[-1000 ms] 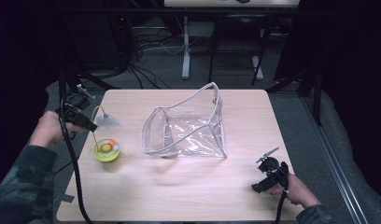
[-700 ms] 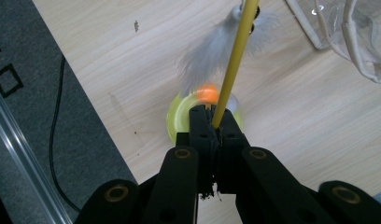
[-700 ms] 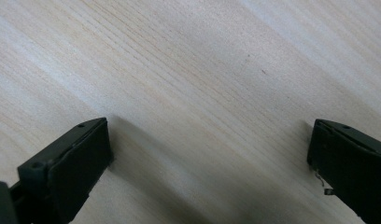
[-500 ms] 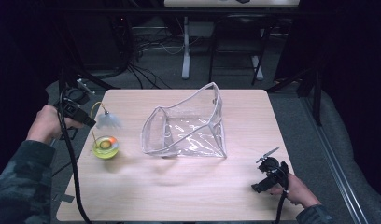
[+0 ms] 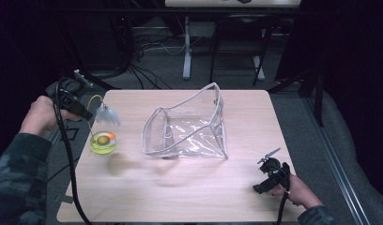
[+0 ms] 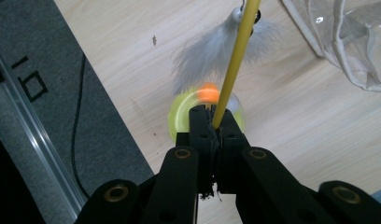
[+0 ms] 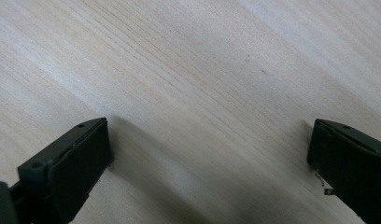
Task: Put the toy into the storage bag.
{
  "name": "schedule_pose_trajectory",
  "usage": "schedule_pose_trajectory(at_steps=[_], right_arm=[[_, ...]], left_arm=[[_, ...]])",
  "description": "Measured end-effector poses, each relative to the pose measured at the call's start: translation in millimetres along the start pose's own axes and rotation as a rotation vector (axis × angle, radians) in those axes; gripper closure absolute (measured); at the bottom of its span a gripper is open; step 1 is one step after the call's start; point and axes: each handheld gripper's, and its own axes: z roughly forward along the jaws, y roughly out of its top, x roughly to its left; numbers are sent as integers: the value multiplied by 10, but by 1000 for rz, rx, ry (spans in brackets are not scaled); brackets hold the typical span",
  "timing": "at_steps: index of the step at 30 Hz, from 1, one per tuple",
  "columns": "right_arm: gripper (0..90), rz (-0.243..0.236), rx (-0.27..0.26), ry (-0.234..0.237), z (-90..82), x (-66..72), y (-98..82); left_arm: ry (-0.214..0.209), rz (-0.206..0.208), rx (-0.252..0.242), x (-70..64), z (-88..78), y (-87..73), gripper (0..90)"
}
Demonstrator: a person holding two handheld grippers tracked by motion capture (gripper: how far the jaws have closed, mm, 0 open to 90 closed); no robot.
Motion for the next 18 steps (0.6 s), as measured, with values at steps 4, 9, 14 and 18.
schedule_pose_trajectory(at_steps=[4, 9, 14, 18], right_arm=[[0, -5, -2, -6, 2, -4, -1], [0, -2, -4, 1, 3, -2, -1], [0, -2, -4, 0, 3, -2, -2], [0, -2, -4, 1, 3, -2, -1]], left_arm=[[8, 4, -2, 7, -64, 38, 884], [17, 12, -3, 3, -143, 83, 884], [33, 21, -13, -3, -234, 132, 883], [36, 21, -16, -2, -293, 169, 884]])
